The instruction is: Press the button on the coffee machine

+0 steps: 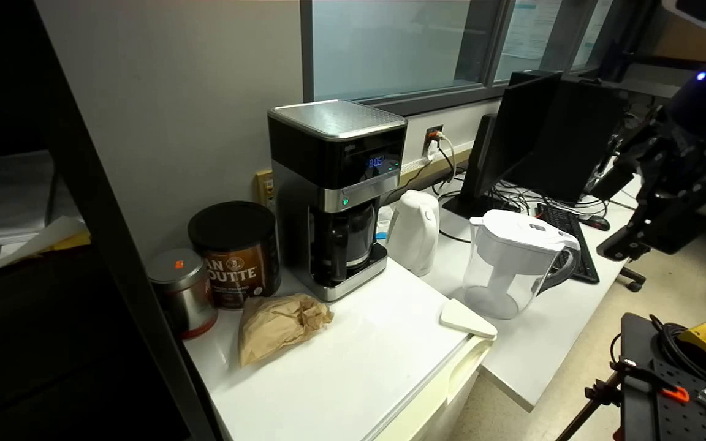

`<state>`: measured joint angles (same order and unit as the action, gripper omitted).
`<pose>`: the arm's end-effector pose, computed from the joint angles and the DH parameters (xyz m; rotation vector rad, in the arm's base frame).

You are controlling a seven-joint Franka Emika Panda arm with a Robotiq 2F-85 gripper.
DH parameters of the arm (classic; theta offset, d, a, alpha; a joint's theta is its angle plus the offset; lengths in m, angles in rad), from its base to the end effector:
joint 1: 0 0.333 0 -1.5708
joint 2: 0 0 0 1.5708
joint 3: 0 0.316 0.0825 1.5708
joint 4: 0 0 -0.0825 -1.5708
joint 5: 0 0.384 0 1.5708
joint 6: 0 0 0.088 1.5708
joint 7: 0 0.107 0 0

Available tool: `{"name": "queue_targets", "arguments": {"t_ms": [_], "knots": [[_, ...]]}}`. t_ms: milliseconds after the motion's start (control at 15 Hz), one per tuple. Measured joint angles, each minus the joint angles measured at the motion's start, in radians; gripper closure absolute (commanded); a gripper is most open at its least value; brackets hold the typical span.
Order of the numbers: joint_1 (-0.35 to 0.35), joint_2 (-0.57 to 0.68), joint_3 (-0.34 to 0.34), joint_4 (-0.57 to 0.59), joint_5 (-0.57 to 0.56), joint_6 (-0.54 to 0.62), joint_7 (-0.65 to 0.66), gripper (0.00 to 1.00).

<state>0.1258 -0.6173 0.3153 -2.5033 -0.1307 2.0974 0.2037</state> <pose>0.3501 0.1684 0.5013 2.8611 0.3662 0.3806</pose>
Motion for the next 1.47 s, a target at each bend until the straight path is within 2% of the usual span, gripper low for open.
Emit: {"name": "queue_targets", "arguments": {"t_ms": [200,267,333,400,933,1133,1467], "knots": [[-0.021,0.019,-0.018,0.01,-0.052,0.0,0.0,0.0],[-0.029,0.028,-0.024,0.015,-0.068,0.0,0.0,0.25],[-0.037,0.038,-0.03,0.022,-0.082,0.0,0.0,0.26],[-0.046,0.05,-0.035,0.029,-0.099,0.0,-0.002,0.32],[-0.101,0.171,-0.055,0.099,-0.251,0.03,0.0,0.94],[-0.117,0.222,-0.058,0.126,-0.32,0.069,0.013,1.0],[-0.145,0.317,-0.065,0.177,-0.439,0.142,0.075,0.97]]}}
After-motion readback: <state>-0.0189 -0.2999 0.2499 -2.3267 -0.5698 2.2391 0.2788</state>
